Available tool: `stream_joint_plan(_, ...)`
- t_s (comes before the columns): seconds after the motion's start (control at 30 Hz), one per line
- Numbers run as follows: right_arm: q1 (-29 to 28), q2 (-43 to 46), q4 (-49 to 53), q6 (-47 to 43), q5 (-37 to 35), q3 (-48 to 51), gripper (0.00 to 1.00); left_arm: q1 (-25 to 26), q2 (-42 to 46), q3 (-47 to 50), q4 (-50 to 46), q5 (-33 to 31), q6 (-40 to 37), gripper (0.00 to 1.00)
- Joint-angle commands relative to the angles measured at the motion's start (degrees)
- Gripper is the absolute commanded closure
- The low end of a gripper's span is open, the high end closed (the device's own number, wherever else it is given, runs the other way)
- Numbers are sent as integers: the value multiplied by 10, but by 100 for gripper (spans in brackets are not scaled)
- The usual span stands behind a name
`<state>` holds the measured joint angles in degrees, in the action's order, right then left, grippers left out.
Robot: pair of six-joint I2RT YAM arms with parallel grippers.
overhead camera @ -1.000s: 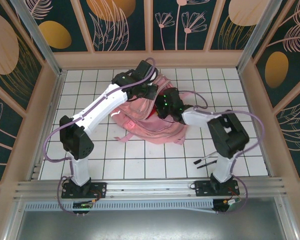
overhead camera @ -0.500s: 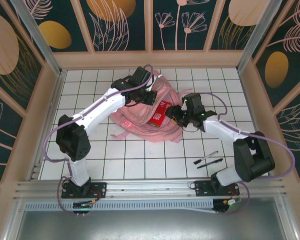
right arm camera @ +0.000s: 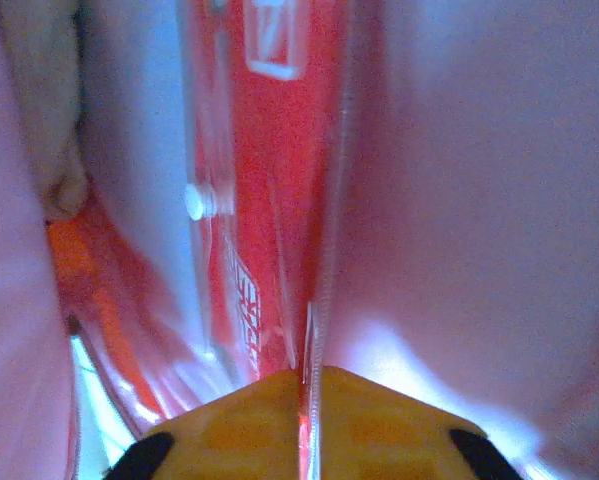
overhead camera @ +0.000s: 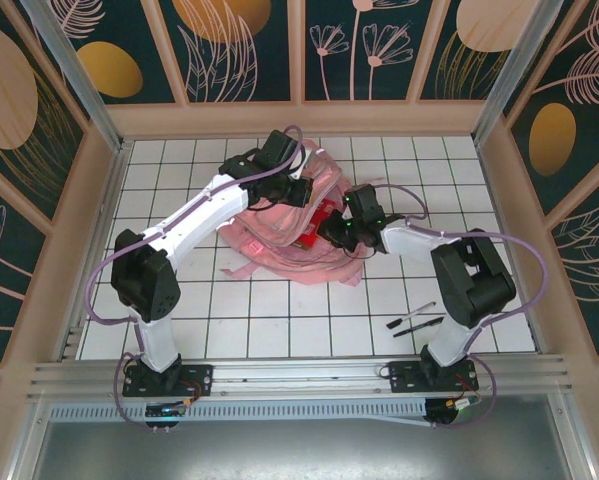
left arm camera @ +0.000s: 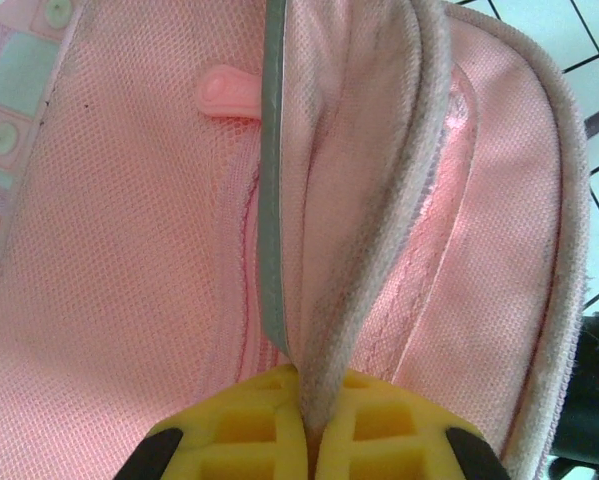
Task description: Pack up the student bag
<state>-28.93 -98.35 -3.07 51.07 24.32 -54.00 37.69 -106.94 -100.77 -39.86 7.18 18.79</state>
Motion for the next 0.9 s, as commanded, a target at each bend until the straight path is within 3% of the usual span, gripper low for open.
stream_joint_plan(0.0, -6, -22, -141, 43, 55, 3, 99, 1, 19, -43, 9, 35, 14, 100)
stream_joint_plan(0.13, -8, -58, -237, 117, 58, -24, 100, 1, 30, -38, 19, 21, 12, 100)
stream_joint_plan(0.37, -21, -170, -400, 271, -57, -67, 100, 1, 31, -41, 30, 6, 37, 100)
stream_joint_plan(0.4, -31, -181, -388, 278, -69, -80, 99, 0, 32, -40, 31, 0, 41, 100)
stream_joint_plan(0.47, -39, -187, -361, 278, -75, -103, 61, 1, 35, -37, 32, -11, 43, 100)
stream_joint_plan(0.5, -44, -181, -336, 271, -76, -111, 54, 0, 34, -35, 32, -18, 42, 100)
stream_joint_plan(0.73, -45, -75, -81, 225, -126, -91, 36, -11, 43, -9, 48, -45, 51, 100)
stream_joint_plan(0.87, -35, -28, 29, 178, -121, -87, 34, -15, 46, 14, 65, -43, 55, 100)
